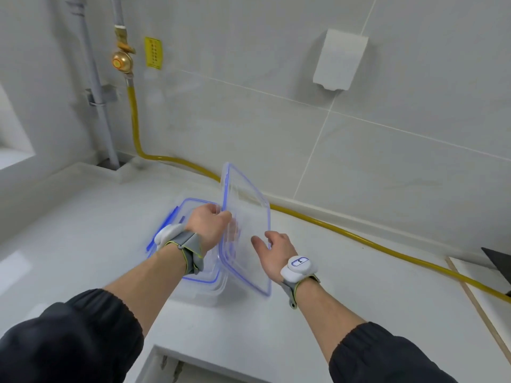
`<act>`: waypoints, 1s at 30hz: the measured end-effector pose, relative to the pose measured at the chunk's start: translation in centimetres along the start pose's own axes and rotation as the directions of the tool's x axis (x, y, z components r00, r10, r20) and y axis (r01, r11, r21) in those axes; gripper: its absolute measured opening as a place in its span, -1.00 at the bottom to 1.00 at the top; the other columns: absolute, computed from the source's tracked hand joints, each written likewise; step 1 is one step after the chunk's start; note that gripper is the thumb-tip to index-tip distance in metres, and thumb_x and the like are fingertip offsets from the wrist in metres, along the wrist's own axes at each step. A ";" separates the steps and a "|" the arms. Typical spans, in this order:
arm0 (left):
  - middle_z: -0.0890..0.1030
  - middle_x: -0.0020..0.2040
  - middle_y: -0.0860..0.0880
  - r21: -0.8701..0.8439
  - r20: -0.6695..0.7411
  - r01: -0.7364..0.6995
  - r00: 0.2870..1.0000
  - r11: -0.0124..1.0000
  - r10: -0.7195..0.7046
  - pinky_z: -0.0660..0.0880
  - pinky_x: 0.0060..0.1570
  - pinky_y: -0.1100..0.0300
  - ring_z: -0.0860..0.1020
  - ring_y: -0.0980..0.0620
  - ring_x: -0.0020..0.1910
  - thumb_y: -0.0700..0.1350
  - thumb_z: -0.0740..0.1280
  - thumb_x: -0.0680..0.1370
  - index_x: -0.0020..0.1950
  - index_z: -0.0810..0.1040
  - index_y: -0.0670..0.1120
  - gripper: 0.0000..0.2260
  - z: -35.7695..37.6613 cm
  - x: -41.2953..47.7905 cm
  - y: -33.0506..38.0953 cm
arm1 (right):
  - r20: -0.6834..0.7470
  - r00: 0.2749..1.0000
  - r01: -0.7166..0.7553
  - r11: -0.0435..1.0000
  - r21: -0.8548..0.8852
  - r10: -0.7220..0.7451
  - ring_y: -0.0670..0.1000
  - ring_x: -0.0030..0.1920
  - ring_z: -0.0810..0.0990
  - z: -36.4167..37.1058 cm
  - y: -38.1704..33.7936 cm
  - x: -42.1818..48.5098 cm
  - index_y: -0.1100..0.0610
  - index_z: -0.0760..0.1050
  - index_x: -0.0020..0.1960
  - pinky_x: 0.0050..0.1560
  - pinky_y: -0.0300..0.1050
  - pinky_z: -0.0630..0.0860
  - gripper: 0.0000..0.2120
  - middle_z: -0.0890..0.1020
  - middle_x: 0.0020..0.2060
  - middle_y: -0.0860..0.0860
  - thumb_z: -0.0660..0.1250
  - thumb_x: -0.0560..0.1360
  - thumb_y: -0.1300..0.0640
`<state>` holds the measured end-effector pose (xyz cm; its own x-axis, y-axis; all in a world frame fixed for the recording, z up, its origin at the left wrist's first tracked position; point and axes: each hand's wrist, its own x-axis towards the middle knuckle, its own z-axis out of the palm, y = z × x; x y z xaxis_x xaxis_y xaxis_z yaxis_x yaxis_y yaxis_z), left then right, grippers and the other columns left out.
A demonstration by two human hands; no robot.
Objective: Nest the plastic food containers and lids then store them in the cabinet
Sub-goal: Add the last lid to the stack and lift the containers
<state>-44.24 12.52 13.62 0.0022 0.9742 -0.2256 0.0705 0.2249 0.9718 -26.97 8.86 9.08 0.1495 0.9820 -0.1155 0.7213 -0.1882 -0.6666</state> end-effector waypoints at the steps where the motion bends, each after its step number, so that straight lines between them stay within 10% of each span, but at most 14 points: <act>1: 0.67 -0.10 -0.32 -0.051 0.004 0.015 1.000 0.999 -0.015 0.61 -0.06 -0.20 0.66 -0.30 -0.13 -0.20 0.25 0.40 -0.21 0.54 -0.23 -0.88 -0.7 0.2 0.0 | 0.011 0.999 -0.040 0.999 -0.014 0.040 0.09 0.32 0.43 0.3 0.1 0.6 0.10 0.28 0.43 0.28 -0.13 0.29 -0.40 0.32 0.41 0.06 0.16 0.51 -0.24; 12: 0.60 -0.01 -0.44 -0.343 0.037 0.089 0.996 0.935 -0.082 0.65 -0.21 -0.08 0.65 -0.35 -0.10 -0.38 0.18 0.53 0.39 0.23 -0.36 -0.58 -8.0 1.6 -0.6 | 0.102 0.948 -0.315 0.939 0.138 0.303 0.26 0.21 0.54 4.0 -2.1 4.5 0.26 0.24 0.42 0.28 0.16 0.44 -0.36 0.51 0.26 0.24 0.10 0.54 -0.19; 16: 0.61 -0.05 -0.42 -0.323 0.027 0.124 0.992 0.938 -0.122 0.63 -0.14 -0.12 0.65 -0.35 -0.13 -0.37 0.16 0.55 0.40 0.22 -0.30 -0.58 -9.9 2.7 -1.7 | 0.083 0.946 -0.320 0.942 0.101 0.312 0.25 0.01 0.62 5.6 -2.3 5.5 0.17 0.35 -0.22 0.08 0.05 0.53 -0.67 0.54 -0.15 0.19 0.17 0.55 -0.07; 19: 0.61 -0.12 -0.30 -0.144 -0.018 0.147 0.988 0.979 -0.151 0.64 -0.26 -0.02 0.64 -0.23 -0.29 -0.34 0.16 0.54 0.37 0.29 -0.28 -0.62 -11.2 4.0 -2.9 | 0.077 0.946 -0.318 0.948 0.026 0.315 0.17 -0.18 0.51 6.5 -2.9 5.8 0.14 0.23 -0.35 -0.12 -0.06 0.41 -0.61 0.46 -0.32 0.13 0.20 0.56 -0.03; 23: 0.53 -0.23 -0.17 0.318 -0.093 0.112 0.992 0.942 -0.086 0.58 -0.24 0.02 0.50 -0.14 -0.32 -0.20 0.25 0.48 0.23 0.46 -0.25 -0.67 -12.9 6.2 -5.0 | 0.088 0.945 -0.313 0.949 -0.044 0.316 0.26 0.10 0.55 7.7 -3.4 6.1 0.33 0.42 0.20 0.06 -0.02 0.44 -0.57 0.56 0.12 0.25 0.20 0.57 -0.03; 30: 0.49 0.26 -0.21 0.627 -0.077 0.102 0.995 0.772 -0.069 0.45 0.01 0.11 0.54 -0.22 0.07 -0.01 0.23 0.55 0.33 0.44 -0.16 -0.61 -13.6 8.4 -7.5 | 0.051 0.946 -0.312 0.944 -0.107 0.319 0.22 0.00 0.58 9.1 -3.6 6.9 0.27 0.45 0.10 0.04 -0.02 0.49 -0.61 0.58 0.04 0.22 0.23 0.53 -0.06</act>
<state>-58.31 19.27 5.34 -0.0794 0.9549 -0.2863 0.6801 0.2618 0.6847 -34.64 16.45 3.96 0.3372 0.8702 -0.3593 0.7062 -0.4861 -0.5147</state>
